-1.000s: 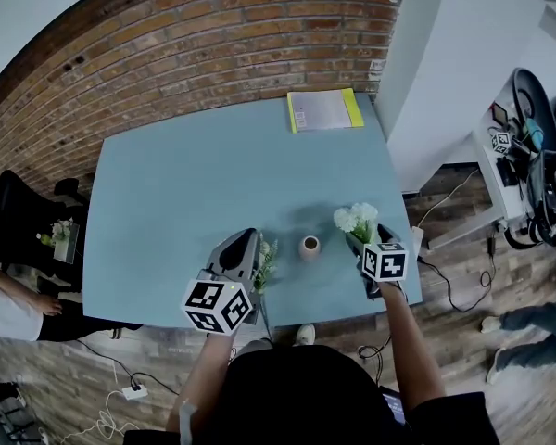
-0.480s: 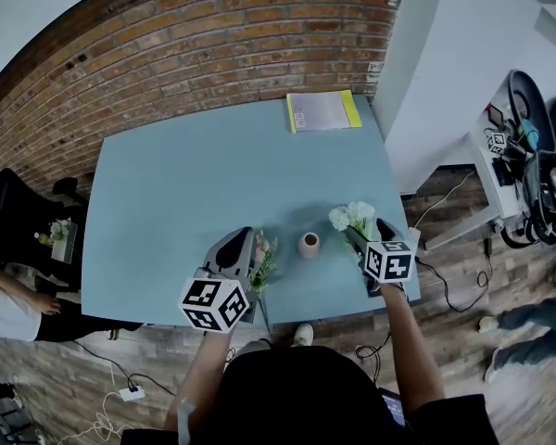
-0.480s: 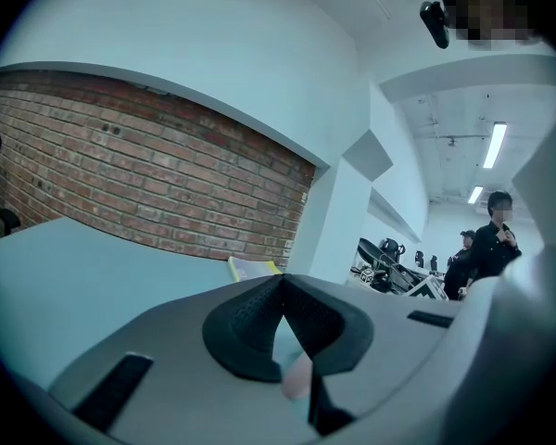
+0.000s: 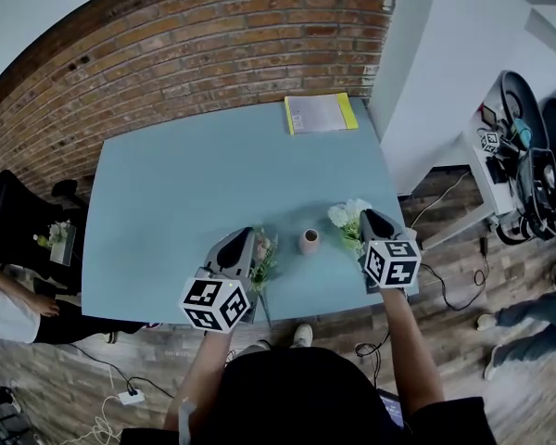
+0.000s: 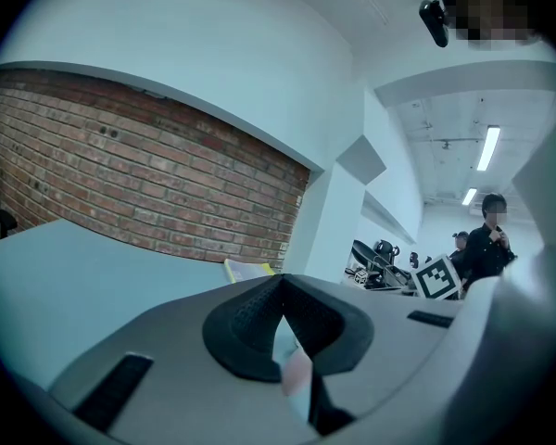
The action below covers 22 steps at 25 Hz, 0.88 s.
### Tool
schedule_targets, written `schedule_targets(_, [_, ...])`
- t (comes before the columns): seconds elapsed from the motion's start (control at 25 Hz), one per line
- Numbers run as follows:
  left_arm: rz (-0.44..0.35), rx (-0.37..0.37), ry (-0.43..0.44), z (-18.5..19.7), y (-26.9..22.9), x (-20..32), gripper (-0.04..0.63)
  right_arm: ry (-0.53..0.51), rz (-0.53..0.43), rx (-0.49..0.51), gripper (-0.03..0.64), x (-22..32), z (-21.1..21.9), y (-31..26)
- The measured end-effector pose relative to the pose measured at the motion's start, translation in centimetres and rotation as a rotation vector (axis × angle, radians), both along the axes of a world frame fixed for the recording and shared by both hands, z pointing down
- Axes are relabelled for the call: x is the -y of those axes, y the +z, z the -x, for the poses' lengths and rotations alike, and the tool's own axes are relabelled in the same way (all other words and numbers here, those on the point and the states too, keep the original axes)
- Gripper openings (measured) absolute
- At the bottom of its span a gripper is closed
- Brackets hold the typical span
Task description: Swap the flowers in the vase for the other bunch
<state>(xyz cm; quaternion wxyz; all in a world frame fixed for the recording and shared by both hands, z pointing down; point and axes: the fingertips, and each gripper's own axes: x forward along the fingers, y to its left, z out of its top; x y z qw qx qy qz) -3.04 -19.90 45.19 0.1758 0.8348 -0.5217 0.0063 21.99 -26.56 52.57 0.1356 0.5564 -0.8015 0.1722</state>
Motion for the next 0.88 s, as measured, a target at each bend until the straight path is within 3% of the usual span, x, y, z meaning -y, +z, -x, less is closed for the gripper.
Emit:
schedule_targets(0.2, [-0.012, 0.02, 0.01, 0.7, -0.6, -1.0, 0.006, -0.027, -0.072, 0.014, 0.014, -1.1, 1.9, -3.5])
schedule_targets(0.56, [-0.041, 0.062, 0.043, 2.5, -1.5, -3.6, 0.006, -0.087, -0.179, 0.073, 0.014, -4.1, 6.5, -8.0])
schedule_targets(0.88, [-0.067, 0.056, 0.029, 5.0, -2.3, -5.7, 0.006, -0.115, -0.174, 0.058, 0.014, -6.4, 10.1, -8.8])
